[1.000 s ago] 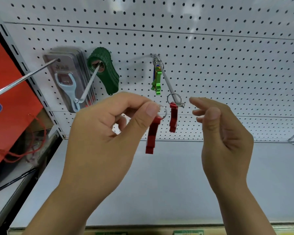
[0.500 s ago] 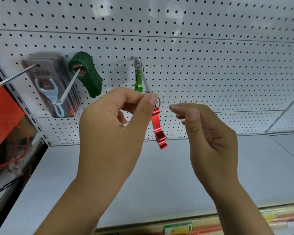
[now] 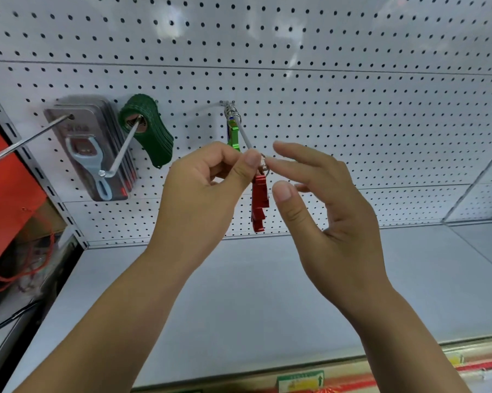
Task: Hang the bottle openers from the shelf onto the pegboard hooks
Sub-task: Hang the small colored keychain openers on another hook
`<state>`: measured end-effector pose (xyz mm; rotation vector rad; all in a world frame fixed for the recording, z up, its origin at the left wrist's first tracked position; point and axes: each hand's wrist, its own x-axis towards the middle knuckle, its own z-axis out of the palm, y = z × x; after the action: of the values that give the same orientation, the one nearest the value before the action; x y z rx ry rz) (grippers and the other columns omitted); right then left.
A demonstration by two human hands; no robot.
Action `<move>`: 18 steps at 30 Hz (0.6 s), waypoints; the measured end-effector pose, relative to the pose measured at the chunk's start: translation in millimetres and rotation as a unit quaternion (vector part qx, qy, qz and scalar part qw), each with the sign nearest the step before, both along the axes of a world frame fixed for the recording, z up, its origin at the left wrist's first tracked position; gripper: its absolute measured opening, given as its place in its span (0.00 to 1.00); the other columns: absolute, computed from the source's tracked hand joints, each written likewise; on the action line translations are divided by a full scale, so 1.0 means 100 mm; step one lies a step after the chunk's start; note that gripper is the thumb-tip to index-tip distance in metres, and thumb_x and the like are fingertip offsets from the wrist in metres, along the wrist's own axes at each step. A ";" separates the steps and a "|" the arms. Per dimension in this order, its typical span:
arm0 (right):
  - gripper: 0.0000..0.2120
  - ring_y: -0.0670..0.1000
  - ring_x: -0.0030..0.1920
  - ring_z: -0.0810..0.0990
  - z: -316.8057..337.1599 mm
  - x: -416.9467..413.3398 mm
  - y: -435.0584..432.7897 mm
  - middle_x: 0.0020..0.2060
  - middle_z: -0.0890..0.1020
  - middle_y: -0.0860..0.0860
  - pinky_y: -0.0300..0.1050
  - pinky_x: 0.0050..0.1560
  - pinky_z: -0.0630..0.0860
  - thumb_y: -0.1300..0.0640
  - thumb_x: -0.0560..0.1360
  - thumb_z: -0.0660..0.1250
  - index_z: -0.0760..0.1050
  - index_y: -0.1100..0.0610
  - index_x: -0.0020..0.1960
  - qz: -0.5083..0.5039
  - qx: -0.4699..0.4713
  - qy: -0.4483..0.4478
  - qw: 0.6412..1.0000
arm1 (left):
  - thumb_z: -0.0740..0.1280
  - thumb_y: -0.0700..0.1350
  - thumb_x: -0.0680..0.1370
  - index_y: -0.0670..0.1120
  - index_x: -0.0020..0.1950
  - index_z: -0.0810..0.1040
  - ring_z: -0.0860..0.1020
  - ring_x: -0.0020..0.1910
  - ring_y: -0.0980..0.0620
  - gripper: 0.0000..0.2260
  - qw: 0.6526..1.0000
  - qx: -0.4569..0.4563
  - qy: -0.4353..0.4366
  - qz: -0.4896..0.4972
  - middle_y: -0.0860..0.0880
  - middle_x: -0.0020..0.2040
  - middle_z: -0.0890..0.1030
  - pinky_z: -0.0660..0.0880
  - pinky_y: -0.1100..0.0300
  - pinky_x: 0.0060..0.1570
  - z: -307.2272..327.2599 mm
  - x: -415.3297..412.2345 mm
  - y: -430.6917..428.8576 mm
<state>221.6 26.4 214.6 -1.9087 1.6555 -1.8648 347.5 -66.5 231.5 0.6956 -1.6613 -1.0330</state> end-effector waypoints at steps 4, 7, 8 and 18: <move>0.12 0.48 0.66 0.77 0.01 0.01 0.00 0.59 0.81 0.40 0.40 0.62 0.73 0.53 0.80 0.65 0.79 0.50 0.63 0.008 0.003 -0.005 1.000 | 0.69 0.53 0.79 0.54 0.41 0.82 0.80 0.39 0.60 0.08 0.999 -0.037 -0.024 0.018 0.59 0.36 0.83 0.75 0.64 0.45 0.01 -0.07 -0.15; 0.13 0.46 0.63 0.78 0.02 0.04 0.01 0.57 0.82 0.39 0.30 0.60 0.69 0.52 0.80 0.65 0.80 0.52 0.63 0.013 0.024 -0.014 1.000 | 0.69 0.52 0.80 0.55 0.38 0.80 0.77 0.36 0.62 0.10 0.997 -0.062 -0.046 0.024 0.61 0.33 0.81 0.72 0.69 0.41 0.04 -0.07 -0.29; 0.13 0.46 0.63 0.78 0.02 0.04 0.01 0.57 0.82 0.39 0.30 0.60 0.69 0.52 0.80 0.65 0.80 0.52 0.63 0.014 0.029 -0.013 0.999 | 0.69 0.51 0.80 0.55 0.38 0.80 0.77 0.36 0.60 0.10 0.996 -0.067 -0.051 0.026 0.58 0.33 0.81 0.73 0.69 0.41 0.04 -0.07 -0.35; 0.11 0.45 0.62 0.78 0.03 0.06 0.01 0.57 0.82 0.41 0.32 0.60 0.71 0.54 0.80 0.66 0.80 0.51 0.62 0.002 0.043 0.005 0.999 | 0.68 0.51 0.80 0.44 0.42 0.82 0.75 0.37 0.49 0.13 0.990 -0.062 -0.115 0.054 0.36 0.42 0.83 0.74 0.54 0.39 0.08 -0.21 -0.91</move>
<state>227.2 27.1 217.8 -1.8902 1.7033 -1.7544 326.9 -157.1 239.9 0.8378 -1.8471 -0.7869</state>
